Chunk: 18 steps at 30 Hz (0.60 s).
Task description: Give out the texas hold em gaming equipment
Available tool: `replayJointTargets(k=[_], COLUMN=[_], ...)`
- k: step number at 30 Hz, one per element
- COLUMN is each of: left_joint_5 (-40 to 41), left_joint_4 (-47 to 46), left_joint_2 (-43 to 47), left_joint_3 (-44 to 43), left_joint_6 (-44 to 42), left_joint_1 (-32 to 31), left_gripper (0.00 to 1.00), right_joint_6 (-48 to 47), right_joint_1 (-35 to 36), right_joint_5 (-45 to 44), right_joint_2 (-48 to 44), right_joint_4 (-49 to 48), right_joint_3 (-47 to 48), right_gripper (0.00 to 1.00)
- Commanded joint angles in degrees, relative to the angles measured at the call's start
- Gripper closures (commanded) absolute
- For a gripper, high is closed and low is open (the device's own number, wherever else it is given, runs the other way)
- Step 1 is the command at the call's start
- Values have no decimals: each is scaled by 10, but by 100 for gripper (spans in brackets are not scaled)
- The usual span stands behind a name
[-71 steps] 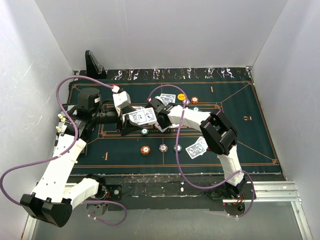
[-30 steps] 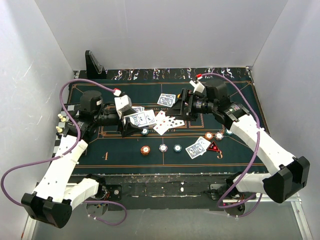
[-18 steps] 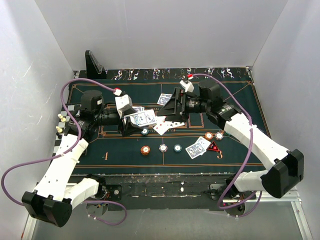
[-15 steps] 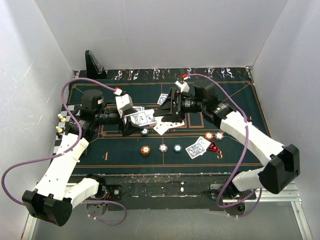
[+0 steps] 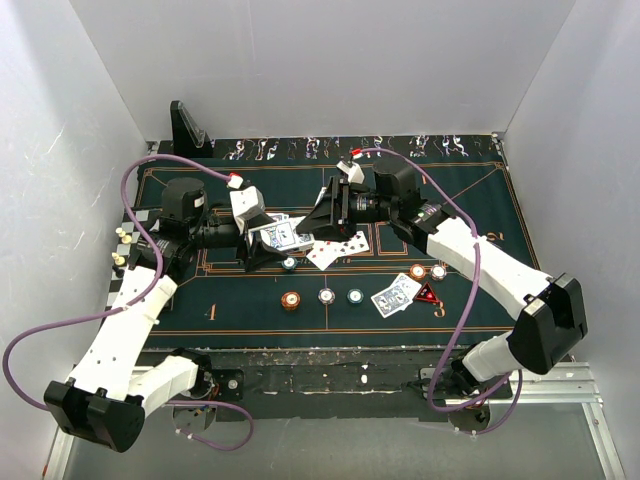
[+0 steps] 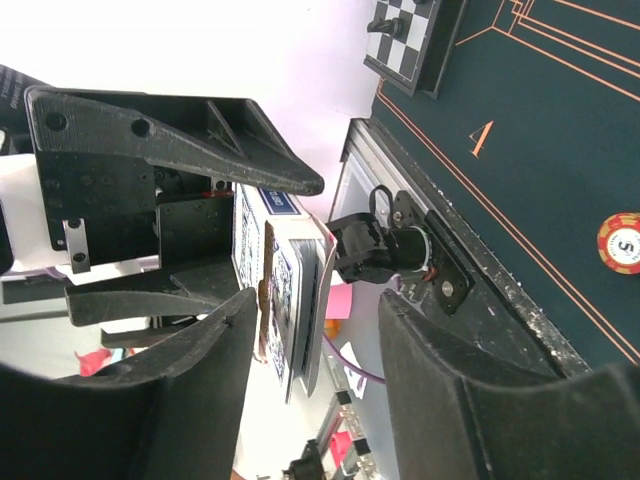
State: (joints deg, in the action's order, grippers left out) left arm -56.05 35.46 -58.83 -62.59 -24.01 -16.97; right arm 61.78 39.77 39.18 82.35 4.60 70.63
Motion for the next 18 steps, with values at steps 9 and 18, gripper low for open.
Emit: replayJointTargets(k=[9,18], left_joint_5=[-18,-20], left_joint_4=[-26,-31], left_joint_2=[18,19], left_joint_3=[-22,-27], left_joint_6=[19,23], left_joint_1=[4,4], left_gripper=[87,87], right_joint_6=[19,34], right_joint_1=[-3,-37], right_joint_5=[9,13], right_joint_2=[-11,-39], right_joint_4=[-35,-59], right_joint_3=[6,-31], right_gripper=[51,59])
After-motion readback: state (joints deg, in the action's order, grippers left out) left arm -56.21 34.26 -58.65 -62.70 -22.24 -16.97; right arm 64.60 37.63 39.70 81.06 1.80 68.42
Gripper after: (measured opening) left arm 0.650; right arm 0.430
